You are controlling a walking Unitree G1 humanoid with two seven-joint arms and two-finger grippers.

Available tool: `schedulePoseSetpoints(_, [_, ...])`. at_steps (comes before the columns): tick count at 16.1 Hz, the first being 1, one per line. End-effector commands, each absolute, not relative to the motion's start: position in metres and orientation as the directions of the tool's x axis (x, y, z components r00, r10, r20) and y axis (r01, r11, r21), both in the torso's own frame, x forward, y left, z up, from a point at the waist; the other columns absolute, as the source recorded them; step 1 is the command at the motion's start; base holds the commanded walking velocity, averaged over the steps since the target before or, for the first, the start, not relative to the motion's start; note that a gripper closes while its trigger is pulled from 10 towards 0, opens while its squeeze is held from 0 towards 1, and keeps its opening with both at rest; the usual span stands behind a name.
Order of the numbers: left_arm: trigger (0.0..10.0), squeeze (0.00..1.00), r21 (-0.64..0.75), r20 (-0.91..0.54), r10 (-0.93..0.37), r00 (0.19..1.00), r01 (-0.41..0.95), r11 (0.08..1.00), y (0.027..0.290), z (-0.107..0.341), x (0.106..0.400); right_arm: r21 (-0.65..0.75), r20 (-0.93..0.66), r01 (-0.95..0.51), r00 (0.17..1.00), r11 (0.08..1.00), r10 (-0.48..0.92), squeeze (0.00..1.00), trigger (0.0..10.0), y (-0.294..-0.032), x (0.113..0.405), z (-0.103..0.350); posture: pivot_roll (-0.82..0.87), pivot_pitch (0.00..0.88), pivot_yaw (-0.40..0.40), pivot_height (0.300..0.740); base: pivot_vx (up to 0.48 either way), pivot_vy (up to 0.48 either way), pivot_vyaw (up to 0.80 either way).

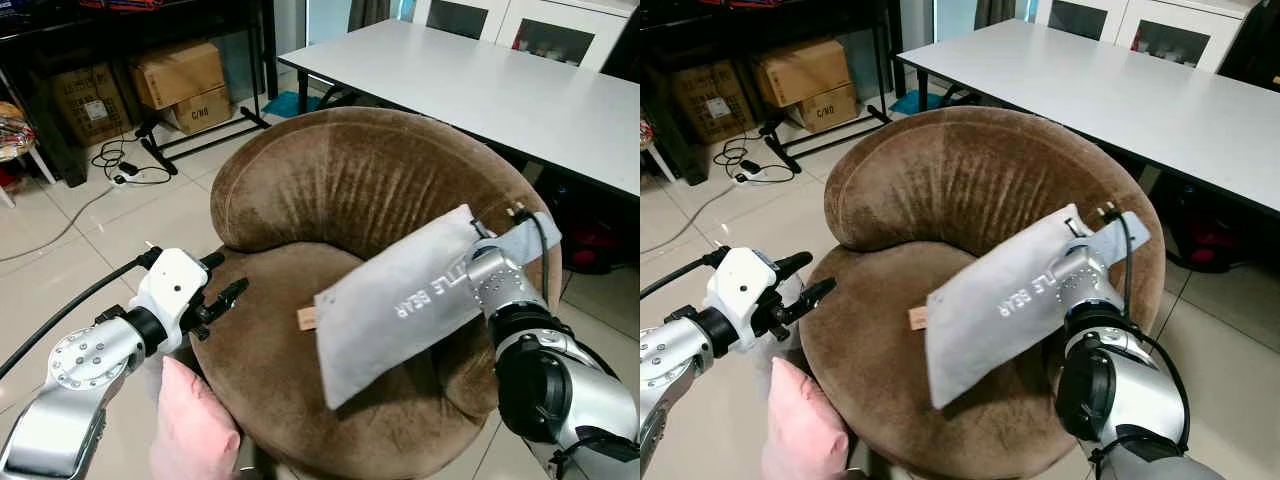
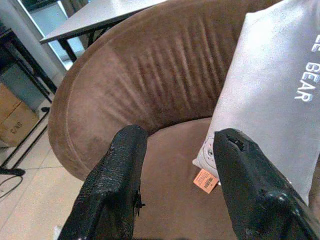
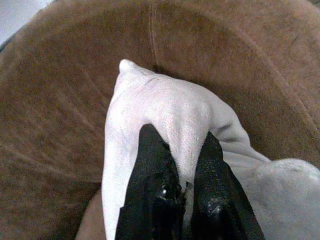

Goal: Move the pillow to the sofa from floor

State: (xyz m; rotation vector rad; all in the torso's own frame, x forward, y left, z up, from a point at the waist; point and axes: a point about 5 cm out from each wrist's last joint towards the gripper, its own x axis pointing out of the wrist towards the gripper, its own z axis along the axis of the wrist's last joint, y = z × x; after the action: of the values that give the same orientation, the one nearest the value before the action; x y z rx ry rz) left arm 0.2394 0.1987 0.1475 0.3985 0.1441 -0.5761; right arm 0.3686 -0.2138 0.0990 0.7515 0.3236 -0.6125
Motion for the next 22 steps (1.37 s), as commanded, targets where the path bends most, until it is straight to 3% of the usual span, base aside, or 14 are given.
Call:
schedulePoseSetpoints(1, [10.0, 0.0, 0.329, -0.237, -0.499, 0.833, 0.553, 0.766, 0.203, 0.152, 0.237, 0.608, -0.414, 0.605, 0.794, 0.513, -0.446, 0.0, 10.0, -0.231, 0.368, 0.108, 0.02, 0.0, -0.021, 0.74, 0.0, 0.0, 0.0])
schedulePoseSetpoints(7, [10.0, 0.0, 0.331, -0.228, -0.512, 0.828, 0.561, 0.759, 0.204, 0.156, 0.238, 0.777, -0.304, 0.508, 0.82, 0.372, -0.485, 0.0, 10.0, -0.25, 0.356, 0.101, 0.01, 0.0, -0.016, 0.74, 0.0, 0.0, 0.0])
schedulePoseSetpoints(10, [10.0, 0.0, 0.33, -0.225, -0.519, 0.824, 0.566, 0.755, 0.204, 0.158, 0.239, 0.8, -0.283, 0.497, 0.807, 0.336, -0.518, 0.0, 10.0, -0.261, 0.347, 0.095, 0.01, 0.0, -0.012, 0.74, 0.0, 0.0, 0.0])
schedulePoseSetpoints(12, [10.0, 0.0, 0.328, -0.228, -0.524, 0.82, 0.572, 0.752, 0.204, 0.158, 0.24, 0.781, -0.294, 0.51, 0.81, 0.362, -0.507, 0.0, 10.0, -0.263, 0.344, 0.089, 0.01, 0.0, 0.002, 0.74, 0.0, 0.0, 0.0])
schedulePoseSetpoints(13, [10.0, 0.0, 0.321, -0.235, -0.53, 0.815, 0.58, 0.749, 0.204, 0.157, 0.241, 0.759, -0.313, 0.527, 0.81, 0.382, -0.495, 0.19, 10.0, -0.262, 0.342, 0.084, 0.01, 0.0, 0.002, 0.74, 0.0, 0.0, 0.0])
schedulePoseSetpoints(14, [10.0, 0.0, 0.29, -0.25, -0.547, 0.799, 0.6, 0.745, 0.203, 0.154, 0.24, 0.724, -0.353, 0.561, 0.801, 0.402, -0.483, 1.0, 10.0, -0.26, 0.338, 0.075, 0.01, 0.0, 0.002, 0.74, 0.0, 0.0, 0.0])
schedulePoseSetpoints(22, [10.0, 0.0, 0.176, -0.241, -0.593, 0.768, 0.636, 0.752, 0.2, 0.154, 0.233, 0.737, -0.106, 0.406, 0.859, 0.541, -0.5, 1.0, 10.0, -0.266, 0.325, 0.102, 0.0, 0.0, -0.004, 0.74, 0.0, 0.0, 0.0])
